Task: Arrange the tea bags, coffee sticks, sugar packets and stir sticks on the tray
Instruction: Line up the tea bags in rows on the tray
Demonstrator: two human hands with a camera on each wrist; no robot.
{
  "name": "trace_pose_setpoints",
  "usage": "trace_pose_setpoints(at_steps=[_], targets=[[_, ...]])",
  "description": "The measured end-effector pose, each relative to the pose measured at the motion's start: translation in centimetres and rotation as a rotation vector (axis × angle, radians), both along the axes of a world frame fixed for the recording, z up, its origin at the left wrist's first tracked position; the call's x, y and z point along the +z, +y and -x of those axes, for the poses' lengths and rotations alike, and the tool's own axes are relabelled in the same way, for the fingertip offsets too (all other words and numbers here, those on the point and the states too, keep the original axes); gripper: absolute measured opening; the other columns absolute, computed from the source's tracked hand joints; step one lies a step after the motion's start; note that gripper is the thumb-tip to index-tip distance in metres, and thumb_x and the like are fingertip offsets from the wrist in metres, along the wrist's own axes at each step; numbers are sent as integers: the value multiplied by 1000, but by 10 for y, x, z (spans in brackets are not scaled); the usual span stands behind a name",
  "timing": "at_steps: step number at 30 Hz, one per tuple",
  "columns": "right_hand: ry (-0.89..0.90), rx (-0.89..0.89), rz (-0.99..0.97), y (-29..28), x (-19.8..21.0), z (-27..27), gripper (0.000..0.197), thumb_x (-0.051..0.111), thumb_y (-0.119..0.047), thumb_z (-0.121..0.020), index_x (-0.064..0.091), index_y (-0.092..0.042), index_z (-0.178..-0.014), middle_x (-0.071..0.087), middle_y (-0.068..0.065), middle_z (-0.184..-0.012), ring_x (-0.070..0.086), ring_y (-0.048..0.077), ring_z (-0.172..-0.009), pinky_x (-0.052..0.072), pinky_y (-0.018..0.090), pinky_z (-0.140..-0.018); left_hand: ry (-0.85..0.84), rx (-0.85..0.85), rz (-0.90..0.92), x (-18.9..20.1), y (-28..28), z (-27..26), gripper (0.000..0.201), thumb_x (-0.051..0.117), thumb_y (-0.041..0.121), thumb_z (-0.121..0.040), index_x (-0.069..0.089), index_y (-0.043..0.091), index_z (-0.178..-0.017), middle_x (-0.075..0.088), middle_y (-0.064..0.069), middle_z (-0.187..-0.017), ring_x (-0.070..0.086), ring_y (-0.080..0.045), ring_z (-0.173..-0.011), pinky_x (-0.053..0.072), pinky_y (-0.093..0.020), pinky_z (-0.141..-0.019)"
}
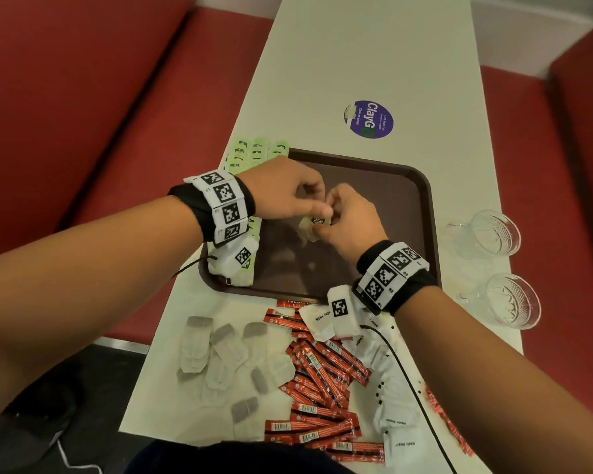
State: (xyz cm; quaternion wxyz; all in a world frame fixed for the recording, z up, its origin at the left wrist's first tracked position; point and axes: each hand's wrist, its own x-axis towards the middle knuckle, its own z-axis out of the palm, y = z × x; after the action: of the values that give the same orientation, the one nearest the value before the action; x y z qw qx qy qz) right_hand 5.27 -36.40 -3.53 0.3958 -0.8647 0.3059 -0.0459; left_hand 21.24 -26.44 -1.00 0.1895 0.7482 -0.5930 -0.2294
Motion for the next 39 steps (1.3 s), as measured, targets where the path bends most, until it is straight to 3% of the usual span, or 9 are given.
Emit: trace_pose_setpoints(at_steps=[3,6,11,16,20,27,32,36,39], targets=[[-79,0,-40,6,-1,-1,39,76,-18,-78,43,-17,-100,64,2,-79,54,14,-62,42,23,-57,-91,-87,-13,-4,7,5,18,66,42,-91,69,26,-101,59,17,-81,53,0,-73,35,-18,-65],[-86,6,-74,9,1,-2,46,80,-20,-78,43,-19,-104,63,-1,-80,55,11,-63,44,22,-58,-40,-29,42,-7,13,4,13,68,33,-91,71,23,-100,62,12,-79,53,1,-70,39,-23,-68],[-87,23,-90,8,1,-1,47,81,-20,-78,45,-22,-107,69,-3,-83,63,11,-70,51,25,-67,38,77,72,-10,23,-2,5,67,24,-93,69,24,-98,61,15,-77,54,0,-72,39,-16,-68],[282,233,-28,3,-3,10,41,82,-35,-78,55,-24,-107,66,-7,-92,64,12,-83,56,31,-79,39,261,-25,-17,19,-26,9,60,25,-98,62,25,-106,69,3,-96,63,-15,-88,50,-32,-84],[588,471,17,7,-3,21,44,82,-44,-76,63,-24,-111,67,-6,-100,62,14,-92,53,31,-85,-102,252,-252,-30,8,-44,20,59,24,-98,65,18,-117,68,0,-99,58,-18,-88,45,-29,-80],[646,565,69,16,-10,25,17,80,-28,-80,78,-21,-95,73,-6,-97,67,16,-93,56,33,-88,-210,400,-295,-41,-12,-57,23,63,30,-95,68,19,-115,67,-3,-116,61,-25,-108,51,-35,-89],[668,594,96,19,-8,25,13,73,-26,-85,79,-22,-96,71,-5,-98,65,19,-94,54,33,-90,-286,511,-309,-40,-23,-50,40,62,32,-93,48,11,-124,62,-9,-106,60,-31,-90,44,-36,-68],[685,608,107,20,-5,25,17,69,-26,-88,79,-21,-101,72,-2,-104,66,21,-97,54,34,-92,-305,485,-352,-46,-32,-34,59,65,48,-87,41,8,-124,53,-7,-93,54,-28,-80,39,-35,-63],[697,597,109,21,-6,26,17,68,-26,-88,79,-22,-100,72,-3,-104,66,20,-98,54,36,-94,-274,489,-398,-53,-35,-32,53,67,35,-85,43,8,-123,54,-5,-84,51,-24,-68,36,-31,-55]])
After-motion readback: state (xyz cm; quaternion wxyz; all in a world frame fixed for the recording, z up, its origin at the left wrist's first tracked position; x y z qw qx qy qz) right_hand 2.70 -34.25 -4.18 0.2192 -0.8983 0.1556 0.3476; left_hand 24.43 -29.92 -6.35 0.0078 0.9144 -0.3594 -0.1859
